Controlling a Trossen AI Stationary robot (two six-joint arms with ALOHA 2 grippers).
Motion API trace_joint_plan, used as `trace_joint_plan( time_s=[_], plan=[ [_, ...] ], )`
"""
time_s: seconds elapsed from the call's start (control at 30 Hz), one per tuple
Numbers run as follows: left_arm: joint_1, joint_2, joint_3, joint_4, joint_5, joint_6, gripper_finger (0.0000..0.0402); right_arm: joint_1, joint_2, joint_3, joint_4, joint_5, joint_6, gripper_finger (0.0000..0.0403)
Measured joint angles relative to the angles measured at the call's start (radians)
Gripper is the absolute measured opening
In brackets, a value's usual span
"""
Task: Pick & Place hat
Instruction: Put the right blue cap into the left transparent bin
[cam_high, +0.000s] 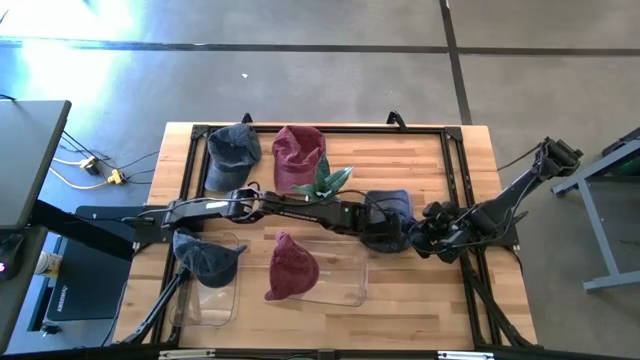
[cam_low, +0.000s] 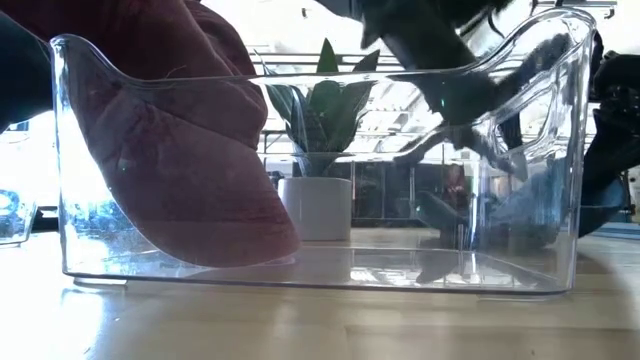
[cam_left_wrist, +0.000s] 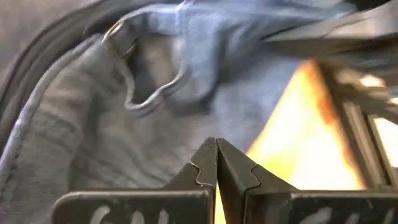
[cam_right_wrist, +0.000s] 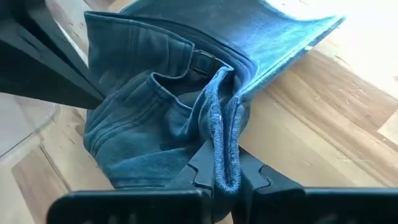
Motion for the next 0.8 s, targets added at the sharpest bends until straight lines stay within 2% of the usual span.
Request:
trace_joint_plan(
  time_s=[0.27, 0.4, 0.57, 0.67, 0.8],
  plan=[
    [0.001, 0.053, -0.005, 0.028, -0.002, -0.014, 0.0000, 0.024, -0.001, 0.003, 0.062, -0.040, -0.034, 0.0013],
    [0.001, 0.097, 0.002, 0.119, -0.004, -0.010, 0.0000, 0.043, -0.001, 0.038, 0.062, -0.035, -0.045, 0.0008],
    [0.001, 0.125, 0.004, 0.213, 0.068, 0.007, 0.0000, 0.051, -0.001, 0.100, 0.059, -0.042, -0.097, 0.0009],
    [0.001, 0.133, -0.001, 0.197, 0.082, 0.010, 0.0000, 0.051, 0.000, 0.110, 0.055, -0.055, -0.101, 0.0013],
    [0.001, 0.122, -0.002, 0.180, 0.051, 0.047, 0.0000, 0.051, 0.001, 0.093, 0.040, -0.066, -0.096, 0.0006]
  ],
)
